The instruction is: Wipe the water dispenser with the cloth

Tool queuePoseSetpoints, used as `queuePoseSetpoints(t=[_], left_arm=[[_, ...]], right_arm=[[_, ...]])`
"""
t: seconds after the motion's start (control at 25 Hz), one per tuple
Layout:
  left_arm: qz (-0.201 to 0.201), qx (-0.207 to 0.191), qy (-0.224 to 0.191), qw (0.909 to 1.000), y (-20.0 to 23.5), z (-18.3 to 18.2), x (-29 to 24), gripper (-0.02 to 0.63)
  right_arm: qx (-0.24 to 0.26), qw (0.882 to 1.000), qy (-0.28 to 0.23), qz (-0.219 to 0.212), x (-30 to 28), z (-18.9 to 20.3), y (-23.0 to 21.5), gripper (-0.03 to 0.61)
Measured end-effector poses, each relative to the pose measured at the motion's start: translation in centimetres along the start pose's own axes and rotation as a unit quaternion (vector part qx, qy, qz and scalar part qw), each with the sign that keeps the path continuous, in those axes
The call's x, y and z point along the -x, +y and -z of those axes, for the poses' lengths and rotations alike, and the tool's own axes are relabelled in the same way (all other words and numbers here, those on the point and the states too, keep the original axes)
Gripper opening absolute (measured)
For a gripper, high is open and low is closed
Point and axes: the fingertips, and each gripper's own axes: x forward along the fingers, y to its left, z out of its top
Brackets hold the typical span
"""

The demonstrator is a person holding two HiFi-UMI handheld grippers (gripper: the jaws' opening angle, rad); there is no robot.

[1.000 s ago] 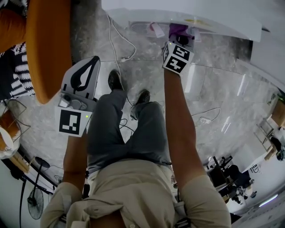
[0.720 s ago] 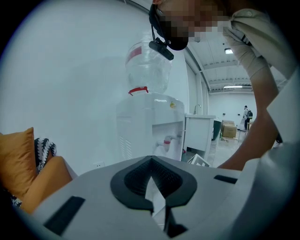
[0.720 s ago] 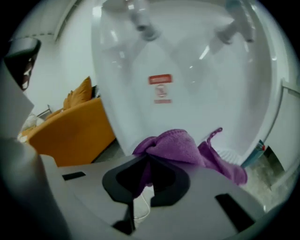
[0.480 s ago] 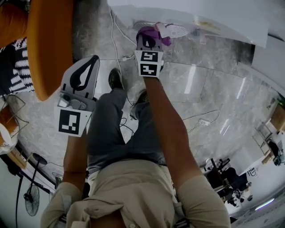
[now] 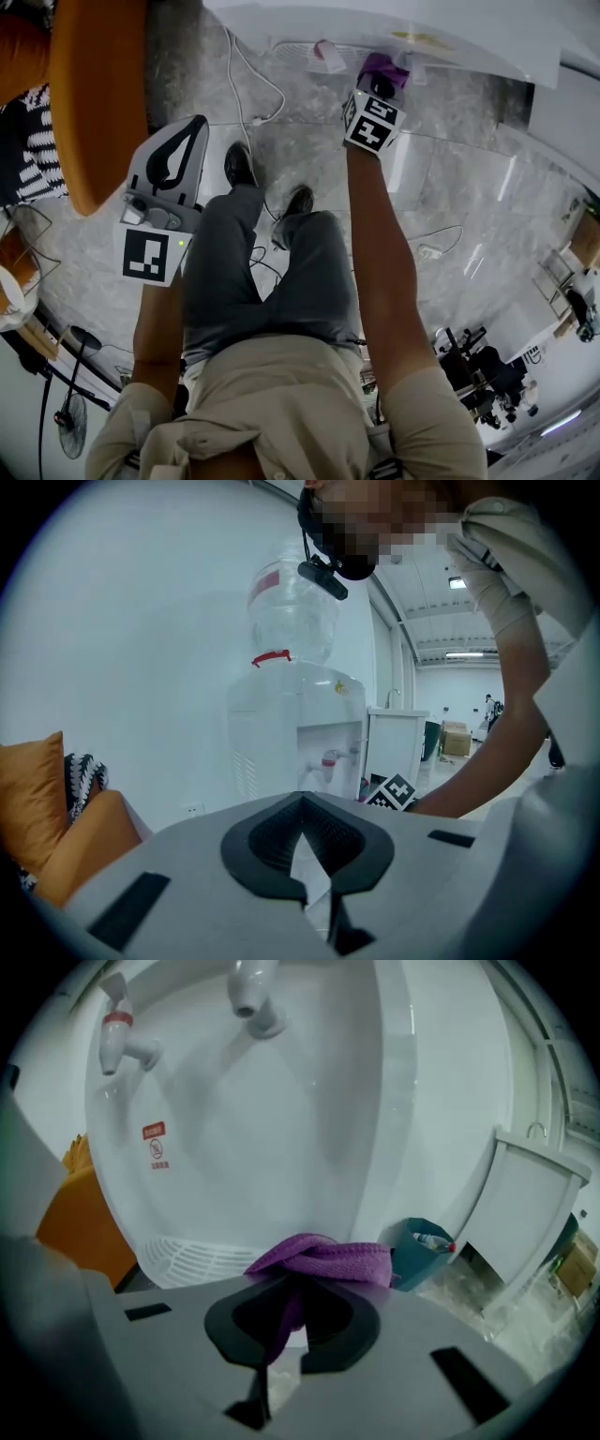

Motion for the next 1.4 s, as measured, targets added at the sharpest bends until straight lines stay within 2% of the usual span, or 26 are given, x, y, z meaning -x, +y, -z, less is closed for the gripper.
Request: queuePoseSetpoints(t=[0.16, 0.28, 0.48, 0.6, 0.72, 0.84, 0.92, 1.0, 1.08, 1.16, 1.4], left_arm=[[0.003, -0.004, -0.004, 1.0000, 0.1, -0.4, -0.2, 0.015], [0.000, -0.007, -0.005, 1.0000, 0.5, -0.5, 0.0, 0.015], [-0.003, -0.026, -0.011, 0.9996, 1.0, -1.3, 0.4, 0.015], [-0.003, -0.048, -0.023, 0.9986, 1.6, -2.3, 0.8, 0.015], [-0.009, -0.054, -0.015, 0.9984, 2.8, -2.7, 2.2, 0.015], [-0.020, -0.009, 0.034, 0.9992, 3.6, -2.1, 4.7, 0.015], [-0.018, 0.005, 0.045, 0.9988, 3.8, -2.7, 6.2, 0.015], [-0.013, 0.000, 0.039, 0.9991, 3.7, -4.3, 7.5, 0.015], [-0.010, -0.001, 0.032, 0.9994, 3.4, -6.1, 8.9, 0.015], [-0.004, -0.006, 0.020, 0.9998, 2.8, -8.2, 10.2, 0.015], [0.022, -0.059, -0.036, 0.9973, 0.2, -16.0, 14.9, 0.015]], right_arm=[[0.010, 0.999, 0.001, -0.032, 0.3, 0.3, 3.5, 0.031], [0.033, 0.997, -0.002, -0.073, 0.6, 0.5, 7.8, 0.030], [0.054, 0.979, 0.020, -0.195, 1.9, 1.3, 17.0, 0.030], [0.052, 0.971, 0.035, -0.229, 1.7, 1.5, 18.9, 0.031], [0.058, 0.972, 0.046, -0.222, 1.6, 1.3, 17.4, 0.030], [0.049, 0.977, 0.083, -0.191, 2.2, 2.1, 14.5, 0.029], [0.028, 0.983, 0.108, -0.149, 3.1, 2.3, 11.2, 0.029], [0.019, 0.986, 0.117, -0.114, 4.8, 1.7, 8.0, 0.030], [0.031, 0.988, 0.113, -0.100, 7.3, 0.5, 5.9, 0.031], [0.047, 0.989, 0.101, -0.097, 10.3, -0.9, 4.6, 0.031], [0.068, 0.992, 0.046, -0.100, 21.5, -6.3, 3.0, 0.030]])
